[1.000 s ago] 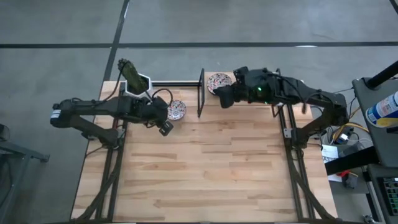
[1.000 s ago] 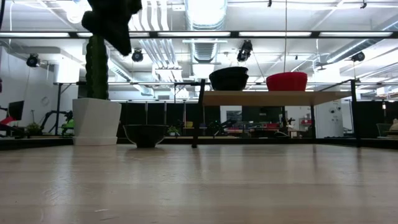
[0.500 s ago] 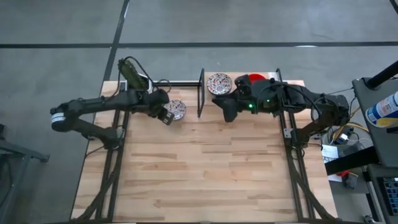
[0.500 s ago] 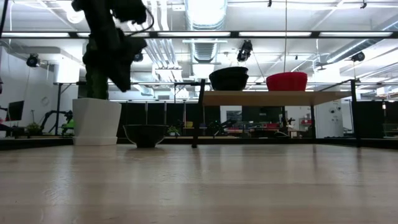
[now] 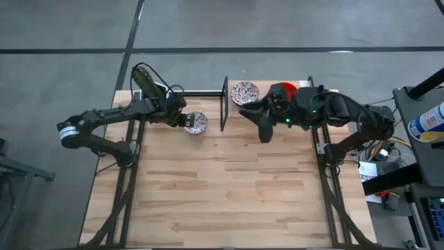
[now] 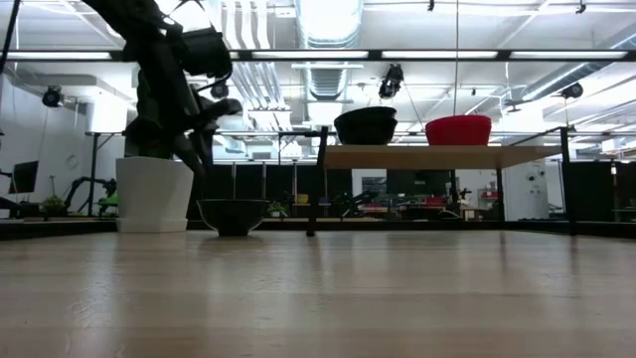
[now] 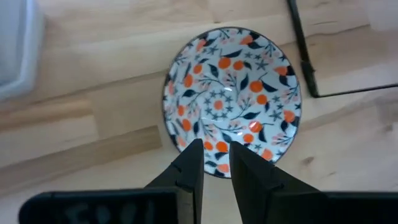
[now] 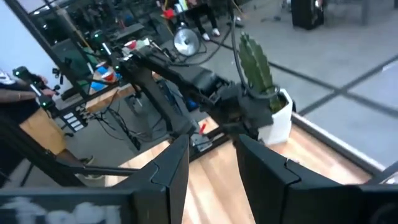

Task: Pick & Place Mini bowls
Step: Stack the white patterned bowl on top of the other white patterned bowls on the shelf

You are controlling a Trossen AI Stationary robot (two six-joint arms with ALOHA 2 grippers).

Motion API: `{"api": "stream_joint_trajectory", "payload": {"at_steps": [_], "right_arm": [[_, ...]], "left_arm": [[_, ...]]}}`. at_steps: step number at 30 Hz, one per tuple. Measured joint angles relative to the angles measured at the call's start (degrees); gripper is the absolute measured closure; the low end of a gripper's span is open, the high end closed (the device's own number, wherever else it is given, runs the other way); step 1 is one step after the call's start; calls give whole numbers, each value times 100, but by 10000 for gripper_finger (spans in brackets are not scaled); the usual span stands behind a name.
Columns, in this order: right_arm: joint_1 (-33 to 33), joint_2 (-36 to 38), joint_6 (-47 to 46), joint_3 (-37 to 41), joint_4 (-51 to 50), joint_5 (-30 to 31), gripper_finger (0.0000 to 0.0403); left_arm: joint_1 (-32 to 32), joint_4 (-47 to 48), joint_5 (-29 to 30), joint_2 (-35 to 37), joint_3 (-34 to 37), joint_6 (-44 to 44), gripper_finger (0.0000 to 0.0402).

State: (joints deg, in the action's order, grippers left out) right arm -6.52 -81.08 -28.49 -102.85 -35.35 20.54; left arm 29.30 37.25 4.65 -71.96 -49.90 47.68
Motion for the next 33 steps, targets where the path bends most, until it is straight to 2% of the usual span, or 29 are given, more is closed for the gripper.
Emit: {"api": "stream_joint_trajectory", "payload": {"at_steps": [5,12,16,27,33], "right_arm": [[4,250,685,0,-39,4,271],[17,662,1530,6,-167,50,271],[63,853,1889,9,-290,49,271],[129,1110,2303,13,-506,63,271],[129,1117,2327,15,-809,61,271]], "left_arm": [[30,-152,-226,-38,168,431,319],[144,-174,-153,-136,210,1174,232],[138,-198,-109,-238,302,1457,204],[138,-1011,-103,-901,469,1964,201],[138,-1182,-248,-1297,470,2234,236]]}}
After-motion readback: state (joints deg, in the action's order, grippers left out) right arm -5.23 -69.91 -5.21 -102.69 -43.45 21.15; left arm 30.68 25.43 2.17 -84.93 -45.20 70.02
